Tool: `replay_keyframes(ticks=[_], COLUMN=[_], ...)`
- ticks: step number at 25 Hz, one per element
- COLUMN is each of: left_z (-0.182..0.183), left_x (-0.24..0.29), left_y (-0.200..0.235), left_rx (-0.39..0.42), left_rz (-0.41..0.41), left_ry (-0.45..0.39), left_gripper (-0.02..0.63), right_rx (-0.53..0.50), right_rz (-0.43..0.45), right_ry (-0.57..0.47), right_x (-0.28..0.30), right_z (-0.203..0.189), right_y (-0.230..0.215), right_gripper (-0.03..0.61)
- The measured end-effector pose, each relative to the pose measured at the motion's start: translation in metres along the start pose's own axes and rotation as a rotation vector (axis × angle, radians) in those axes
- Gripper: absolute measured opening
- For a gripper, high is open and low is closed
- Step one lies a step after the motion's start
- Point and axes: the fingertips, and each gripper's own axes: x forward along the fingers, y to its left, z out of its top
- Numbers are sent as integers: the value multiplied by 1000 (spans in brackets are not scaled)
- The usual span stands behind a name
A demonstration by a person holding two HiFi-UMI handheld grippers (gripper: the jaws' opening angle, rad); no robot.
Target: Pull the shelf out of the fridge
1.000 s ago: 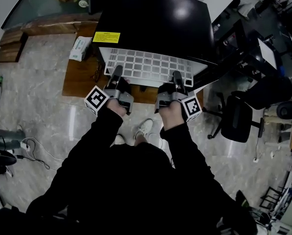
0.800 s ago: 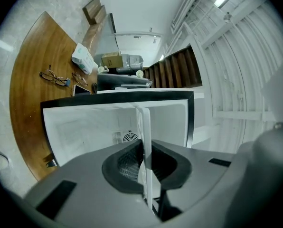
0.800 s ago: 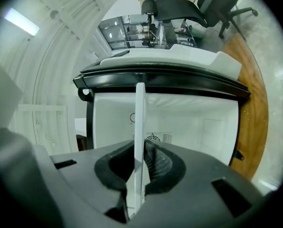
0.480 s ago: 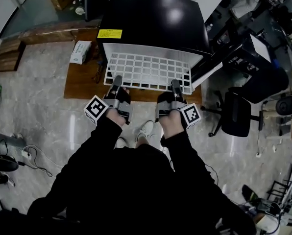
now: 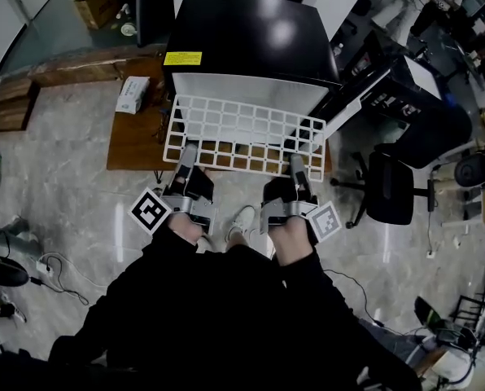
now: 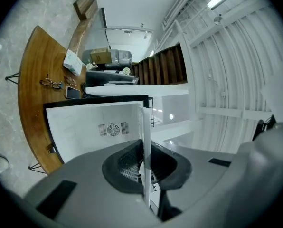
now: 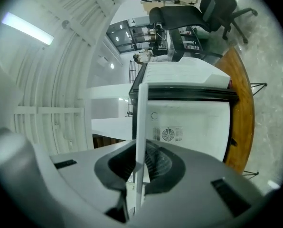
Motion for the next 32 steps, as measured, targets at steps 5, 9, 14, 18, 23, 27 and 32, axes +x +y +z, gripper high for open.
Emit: replay_keyframes(ticks=[5, 9, 14, 18, 23, 27, 32], left_z=[0, 2, 8, 19, 35, 43, 57], left_x=[0, 6, 17, 42, 86, 102, 123], left_y=[-42, -66, -72, -71, -72, -62, -50], left_rx=[7, 22, 21, 10, -2, -11, -25], left_rz=[-75, -100, -71, -48, -3, 39, 89], left_ry=[7, 3, -15, -36, -64, -76, -85], left_gripper=[23, 23, 25, 25, 25, 25, 25], right_rx=[10, -9, -16, -29, -14, -15, -16], right_rz=[95, 121, 102, 95, 75, 25, -40], right_ry=[-14, 4, 28, 45, 58, 79, 99], right_x=[-4, 2, 20, 52, 105, 127, 153], right_z=[5, 9, 12, 17, 25, 26, 24], right_y=[45, 70, 79, 85, 90, 76, 64], right_gripper=[31, 31, 31, 31, 31, 32, 37])
